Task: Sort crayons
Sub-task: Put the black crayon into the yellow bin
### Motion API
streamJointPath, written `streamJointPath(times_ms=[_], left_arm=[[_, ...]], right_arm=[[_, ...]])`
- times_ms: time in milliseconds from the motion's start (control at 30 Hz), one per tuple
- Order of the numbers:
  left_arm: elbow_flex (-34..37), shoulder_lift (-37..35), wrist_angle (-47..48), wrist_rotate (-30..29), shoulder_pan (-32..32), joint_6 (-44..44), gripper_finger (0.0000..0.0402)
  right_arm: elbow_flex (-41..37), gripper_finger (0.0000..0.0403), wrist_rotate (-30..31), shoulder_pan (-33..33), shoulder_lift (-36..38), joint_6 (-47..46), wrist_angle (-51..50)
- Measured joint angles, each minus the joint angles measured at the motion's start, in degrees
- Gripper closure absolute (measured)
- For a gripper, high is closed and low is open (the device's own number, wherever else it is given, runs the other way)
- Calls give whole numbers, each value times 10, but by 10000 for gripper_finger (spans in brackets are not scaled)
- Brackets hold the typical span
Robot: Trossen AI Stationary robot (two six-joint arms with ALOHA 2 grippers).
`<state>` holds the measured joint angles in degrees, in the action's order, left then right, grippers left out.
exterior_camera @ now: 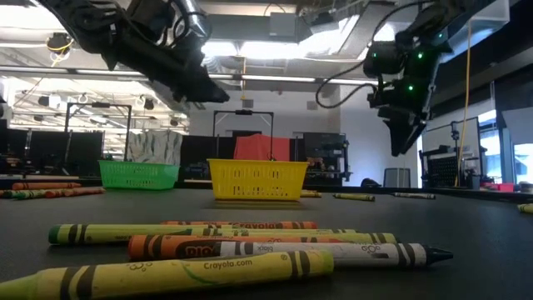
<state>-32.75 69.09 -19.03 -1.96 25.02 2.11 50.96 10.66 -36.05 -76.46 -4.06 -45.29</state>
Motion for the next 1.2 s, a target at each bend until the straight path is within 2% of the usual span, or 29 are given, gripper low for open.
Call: streamJointPath(times_ms=[433, 533, 600, 867, 1200], left_arm=[[0, 57, -63, -4, -43, 14, 295], [0, 67, -82, -5, -42, 14, 295], [0, 68, -84, -4, -42, 14, 295], [0, 68, -88, -3, -45, 12, 295], [0, 68, -91, -3, -61, 14, 295]], right_arm=[[0, 185, -12, -76, -110, 15, -10], [0, 191, 8, -76, -130, 25, -6], [0, 204, 18, -75, -143, 28, -5], [0, 274, -6, -75, -189, 30, 22], [2, 326, -29, -75, -200, 59, 21]])
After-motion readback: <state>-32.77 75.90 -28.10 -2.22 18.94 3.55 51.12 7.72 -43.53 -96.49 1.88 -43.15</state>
